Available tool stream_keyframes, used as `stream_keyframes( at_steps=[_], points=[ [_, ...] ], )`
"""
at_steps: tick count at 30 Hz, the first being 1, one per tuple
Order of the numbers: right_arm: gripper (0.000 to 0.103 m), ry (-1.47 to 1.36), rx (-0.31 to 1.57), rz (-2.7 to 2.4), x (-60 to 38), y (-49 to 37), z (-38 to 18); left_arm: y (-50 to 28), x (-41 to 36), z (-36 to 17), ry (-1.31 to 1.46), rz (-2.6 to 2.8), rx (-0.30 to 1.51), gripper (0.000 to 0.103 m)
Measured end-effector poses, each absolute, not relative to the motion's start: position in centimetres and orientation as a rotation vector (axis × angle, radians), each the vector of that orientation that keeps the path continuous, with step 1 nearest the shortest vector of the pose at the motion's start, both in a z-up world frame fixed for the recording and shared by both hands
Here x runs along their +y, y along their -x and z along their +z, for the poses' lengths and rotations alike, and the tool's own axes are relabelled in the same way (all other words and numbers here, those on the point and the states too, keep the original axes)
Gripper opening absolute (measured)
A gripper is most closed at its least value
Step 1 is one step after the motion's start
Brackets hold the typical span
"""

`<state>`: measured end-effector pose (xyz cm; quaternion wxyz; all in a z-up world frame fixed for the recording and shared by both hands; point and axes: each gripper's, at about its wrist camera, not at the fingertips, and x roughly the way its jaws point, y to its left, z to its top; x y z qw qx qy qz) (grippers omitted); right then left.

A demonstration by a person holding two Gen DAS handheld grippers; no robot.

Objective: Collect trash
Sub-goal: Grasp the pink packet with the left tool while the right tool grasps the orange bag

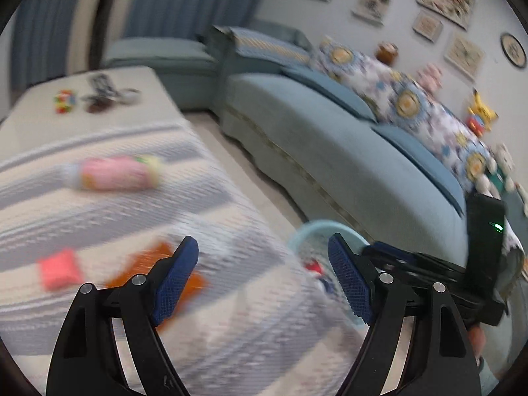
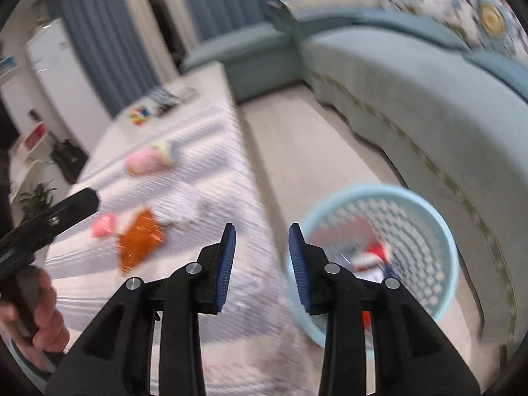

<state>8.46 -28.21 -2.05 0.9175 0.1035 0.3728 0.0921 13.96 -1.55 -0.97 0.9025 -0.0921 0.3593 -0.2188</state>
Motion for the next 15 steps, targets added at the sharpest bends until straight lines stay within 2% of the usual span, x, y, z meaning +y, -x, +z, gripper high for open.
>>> stream_keyframes(
  at_steps=[2,8,15],
  points=[
    [0.049,-0.176,0.723,0.215,-25.7,-8.6,-1.3,-13.8,1.8,-0.5,0.22,-0.389,0.716,0.078],
    [0.049,-0.143,0.747,0.319,-19.0,-10.2,-2.7,-14.1,10.2,-1.6,0.237,-0.194,0.713,0.078],
    [0.049,-0.091,0.896,0.397,-12.5,-11.8,-7.6,-15.8,15.4,-6.8,0.276,-0.1,0.852,0.078]
  ],
)
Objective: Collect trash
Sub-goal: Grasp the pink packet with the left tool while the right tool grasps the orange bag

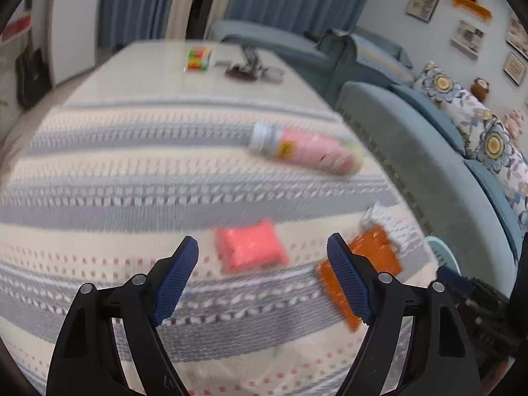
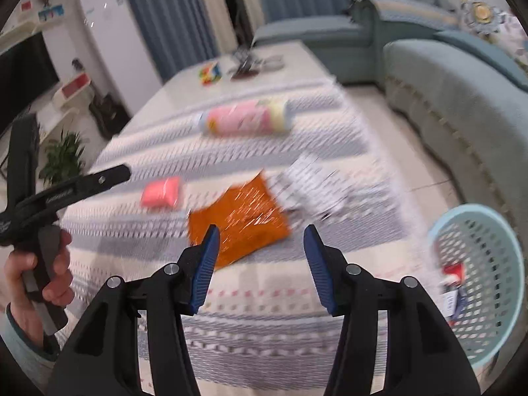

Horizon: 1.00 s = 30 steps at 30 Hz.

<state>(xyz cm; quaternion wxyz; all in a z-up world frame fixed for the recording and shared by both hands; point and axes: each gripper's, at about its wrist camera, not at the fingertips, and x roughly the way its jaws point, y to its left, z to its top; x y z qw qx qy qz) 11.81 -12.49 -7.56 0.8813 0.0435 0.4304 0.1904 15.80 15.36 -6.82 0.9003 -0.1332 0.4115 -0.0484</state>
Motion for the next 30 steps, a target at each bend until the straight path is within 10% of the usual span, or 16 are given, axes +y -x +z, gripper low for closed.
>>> stream_keyframes(
  at_steps=[23,26,30],
  points=[
    [0.066,-0.061,0.928,0.289,-6.6,-17.8,-11.5,-19.2,15.0,-12.2,0.195,-0.074,0.893,0.068],
    [0.029,-0.031,0.906,0.287,-6.2,-17.5,-11.3,-19.0,15.6,-12.1,0.218,-0.045,0.879,0.053],
    [0.012,-0.024,0.881,0.31,-6.1,-17.0,-11.0,-18.8,16.1,-12.0,0.241,-0.064,0.872,0.049]
  ],
)
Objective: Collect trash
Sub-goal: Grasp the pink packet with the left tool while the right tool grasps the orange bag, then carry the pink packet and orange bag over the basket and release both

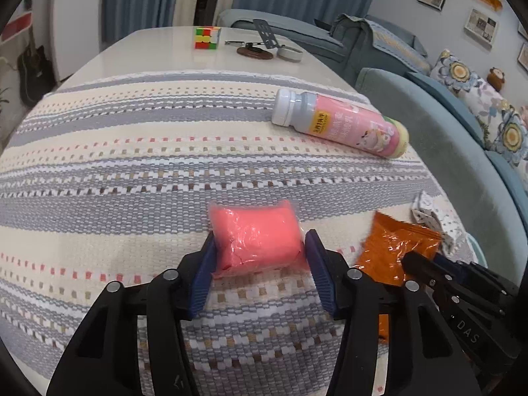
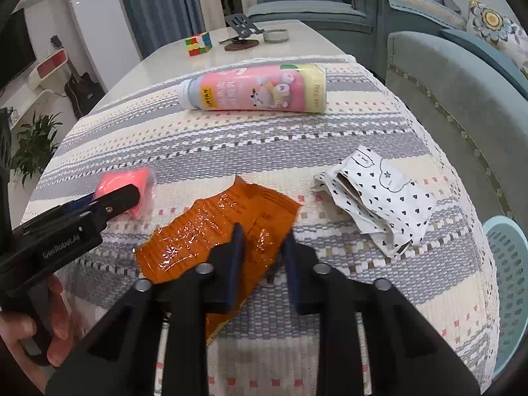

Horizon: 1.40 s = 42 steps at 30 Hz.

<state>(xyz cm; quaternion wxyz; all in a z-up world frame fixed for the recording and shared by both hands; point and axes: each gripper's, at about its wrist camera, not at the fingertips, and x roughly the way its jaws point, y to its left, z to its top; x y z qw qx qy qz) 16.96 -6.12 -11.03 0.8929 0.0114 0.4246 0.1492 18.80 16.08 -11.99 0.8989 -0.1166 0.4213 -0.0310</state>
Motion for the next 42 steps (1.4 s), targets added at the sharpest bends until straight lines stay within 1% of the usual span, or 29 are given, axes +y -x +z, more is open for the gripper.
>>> stream_keyframes(
  at_steps=[2,5,12,16,22,25,28,33,42],
  points=[
    [0.008,-0.031,0.856,0.332,-6.3,-16.5,-10.7,-18.6,16.1,-11.9,0.24,-0.07,0.866,0.046],
    [0.007,-0.047,0.815,0.369,-6.6,-15.7,-9.8,-17.9,15.6,-11.2,0.222,-0.083,0.833,0.044],
    [0.005,-0.092,0.69,0.373,-9.4,-13.3,-5.0,-15.6,14.1,-7.1,0.232,-0.16,0.73,0.043],
    [0.004,-0.11,0.625,0.333,-12.4,-12.1,-2.3,-14.9,11.4,-3.3,0.208,-0.236,0.663,0.043],
    [0.004,-0.154,0.527,0.232,-19.4,-9.9,1.6,-13.8,5.5,0.7,0.16,-0.331,0.594,0.043],
    [0.004,-0.179,0.501,0.171,-23.3,-9.2,2.5,-13.5,2.3,2.1,0.138,-0.377,0.575,0.043],
    [0.004,-0.204,0.495,0.115,-26.8,-8.5,2.6,-13.4,-0.5,2.8,0.118,-0.42,0.566,0.043],
    [0.004,-0.253,0.517,0.007,-32.8,-7.7,0.7,-13.6,-6.6,2.3,0.052,-0.493,0.586,0.043],
    [0.004,-0.318,0.599,-0.119,-39.5,-6.8,-5.0,-14.6,-16.0,-2.4,-0.049,-0.599,0.697,0.043]
  ],
)
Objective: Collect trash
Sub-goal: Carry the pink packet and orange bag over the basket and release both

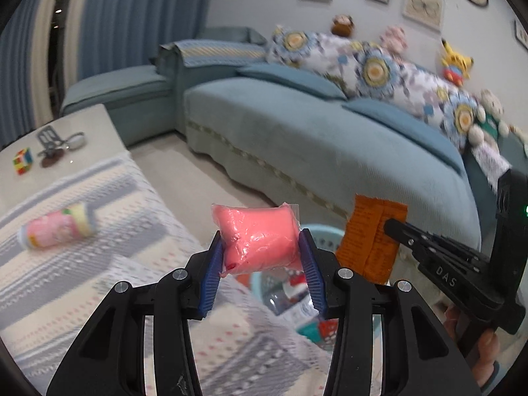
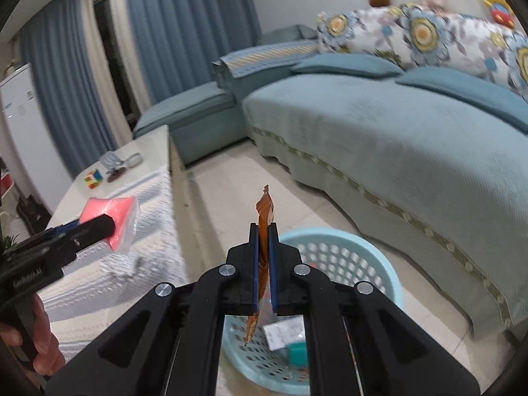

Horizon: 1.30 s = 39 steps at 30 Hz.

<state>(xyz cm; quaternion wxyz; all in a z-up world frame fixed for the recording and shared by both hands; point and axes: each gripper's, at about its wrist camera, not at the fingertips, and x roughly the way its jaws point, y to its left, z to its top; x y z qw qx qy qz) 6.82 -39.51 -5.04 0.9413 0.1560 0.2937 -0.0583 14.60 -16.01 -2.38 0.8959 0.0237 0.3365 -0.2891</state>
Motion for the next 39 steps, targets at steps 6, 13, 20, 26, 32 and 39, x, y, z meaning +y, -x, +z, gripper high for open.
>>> stream_keyframes(
  at_steps=[6,13,20,26,32,39],
  points=[
    [0.004,-0.378,0.683,-0.156,-41.9,-6.8,-9.0,-14.8,-20.3,-7.0,-0.093,-0.65,0.818,0.043],
    [0.004,-0.404,0.754,-0.19,-42.7,-6.8,-12.1,-15.3,-22.1,-11.1,-0.102,-0.687,0.923,0.045],
    [0.006,-0.44,0.79,-0.203,-43.2,-7.1,-12.7,-15.3,-21.1,-11.1,-0.073,-0.686,0.913,0.068],
    [0.037,-0.432,0.787,-0.218,-42.7,-7.1,-12.3,-15.4,-20.1,-10.2,-0.046,-0.69,0.9,0.069],
    [0.041,-0.412,0.777,-0.186,-41.1,-7.5,-11.3,-15.7,-18.5,-8.5,-0.008,-0.678,0.87,0.069],
    [0.041,-0.352,0.707,-0.082,-36.8,-8.6,-7.3,-15.8,-12.4,-4.2,0.066,-0.597,0.77,0.069]
  ],
)
